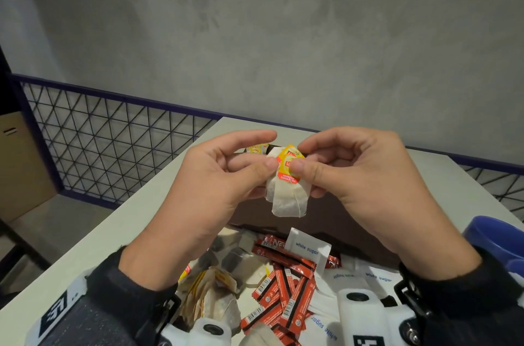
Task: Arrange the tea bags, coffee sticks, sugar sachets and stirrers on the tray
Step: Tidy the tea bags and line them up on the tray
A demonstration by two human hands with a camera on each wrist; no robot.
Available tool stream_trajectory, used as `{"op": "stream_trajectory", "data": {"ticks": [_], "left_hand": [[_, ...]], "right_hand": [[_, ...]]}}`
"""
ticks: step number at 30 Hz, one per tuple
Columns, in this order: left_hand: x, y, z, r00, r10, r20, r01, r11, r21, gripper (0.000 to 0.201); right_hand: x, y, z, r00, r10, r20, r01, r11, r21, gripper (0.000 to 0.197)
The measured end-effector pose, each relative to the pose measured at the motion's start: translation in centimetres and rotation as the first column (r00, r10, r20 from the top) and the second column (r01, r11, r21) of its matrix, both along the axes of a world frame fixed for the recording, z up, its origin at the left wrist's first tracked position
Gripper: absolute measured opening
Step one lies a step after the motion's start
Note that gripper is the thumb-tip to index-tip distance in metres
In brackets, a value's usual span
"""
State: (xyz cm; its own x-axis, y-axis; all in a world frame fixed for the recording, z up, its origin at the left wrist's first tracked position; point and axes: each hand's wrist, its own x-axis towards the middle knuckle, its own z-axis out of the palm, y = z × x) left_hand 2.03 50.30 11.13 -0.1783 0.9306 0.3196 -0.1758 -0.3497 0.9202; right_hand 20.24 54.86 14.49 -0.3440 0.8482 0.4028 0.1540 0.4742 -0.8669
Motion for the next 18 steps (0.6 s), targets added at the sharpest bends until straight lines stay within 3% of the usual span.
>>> {"op": "stream_trajectory", "data": {"ticks": [4,7,12,18], "left_hand": [[-0.15,-0.22,0.24,1.000,0.003,0.007,-0.003,1.000,-0.015,0.047],[-0.12,-0.17,0.29,1.000,0.007,0.016,-0.006,1.000,-0.022,0.040],[-0.07,-0.03,0.15,1.000,0.001,-0.025,-0.002,1.000,-0.026,0.026],[-0.07,-0.14,0.43,0.999,-0.044,-0.027,0.044,0.999,-0.019,0.032]], "right_hand": [[-0.14,0.05,-0.17,0.991,-0.073,0.108,0.070,0.997,0.031,0.026],[-0.12,-0.07,-0.07,0.984,-0.071,0.163,0.071,0.997,0.003,0.030],[-0.04,-0.04,0.04,0.992,-0.038,0.120,0.043,0.998,-0.040,0.016],[-0.11,-0.15,0.05,0.998,-0.042,0.051,0.044,0.999,-0.028,0.016]]}}
